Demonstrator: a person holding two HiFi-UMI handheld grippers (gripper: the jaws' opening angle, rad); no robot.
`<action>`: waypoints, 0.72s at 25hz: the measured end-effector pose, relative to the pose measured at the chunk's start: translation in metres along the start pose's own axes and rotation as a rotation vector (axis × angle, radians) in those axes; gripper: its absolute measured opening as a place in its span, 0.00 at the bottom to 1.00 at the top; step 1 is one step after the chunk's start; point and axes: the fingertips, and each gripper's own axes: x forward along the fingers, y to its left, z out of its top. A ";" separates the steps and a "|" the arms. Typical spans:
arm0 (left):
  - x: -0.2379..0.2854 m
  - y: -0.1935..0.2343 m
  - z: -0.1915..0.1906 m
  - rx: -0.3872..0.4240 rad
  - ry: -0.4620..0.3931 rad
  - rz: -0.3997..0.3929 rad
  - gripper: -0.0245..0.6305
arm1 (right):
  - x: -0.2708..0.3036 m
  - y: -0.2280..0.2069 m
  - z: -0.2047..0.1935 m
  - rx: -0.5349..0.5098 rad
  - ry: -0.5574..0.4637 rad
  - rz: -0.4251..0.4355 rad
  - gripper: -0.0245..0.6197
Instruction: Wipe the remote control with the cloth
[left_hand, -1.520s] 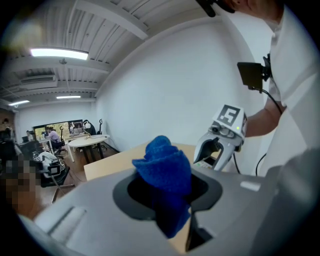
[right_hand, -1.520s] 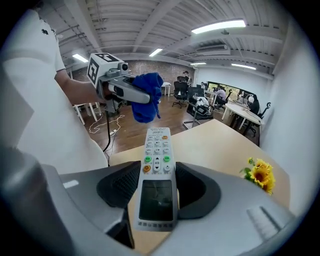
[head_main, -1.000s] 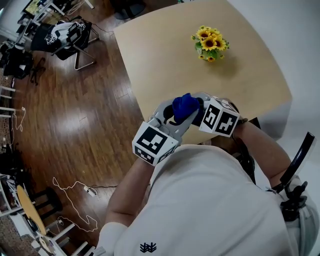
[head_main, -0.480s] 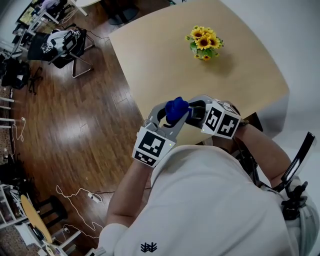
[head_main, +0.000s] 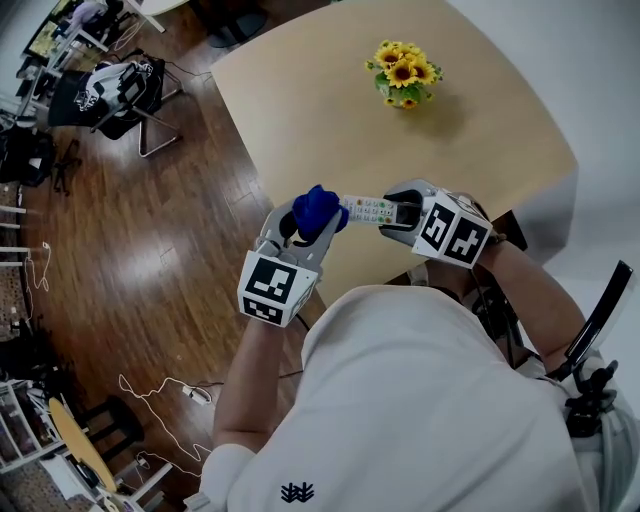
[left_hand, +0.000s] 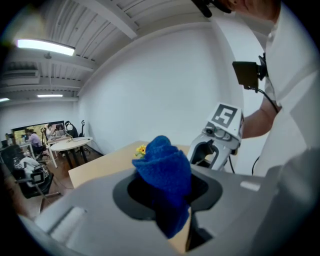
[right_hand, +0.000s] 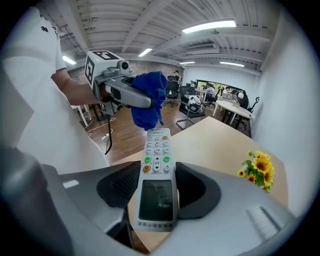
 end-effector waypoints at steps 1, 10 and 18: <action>-0.001 -0.001 0.003 -0.014 -0.006 -0.009 0.26 | 0.001 -0.001 -0.001 0.003 0.002 -0.005 0.38; 0.024 -0.058 0.043 -0.104 -0.130 -0.250 0.26 | 0.007 0.004 0.006 0.013 0.001 -0.032 0.38; 0.053 -0.090 0.037 -0.083 -0.083 -0.316 0.26 | 0.011 0.006 0.012 0.000 -0.012 -0.010 0.38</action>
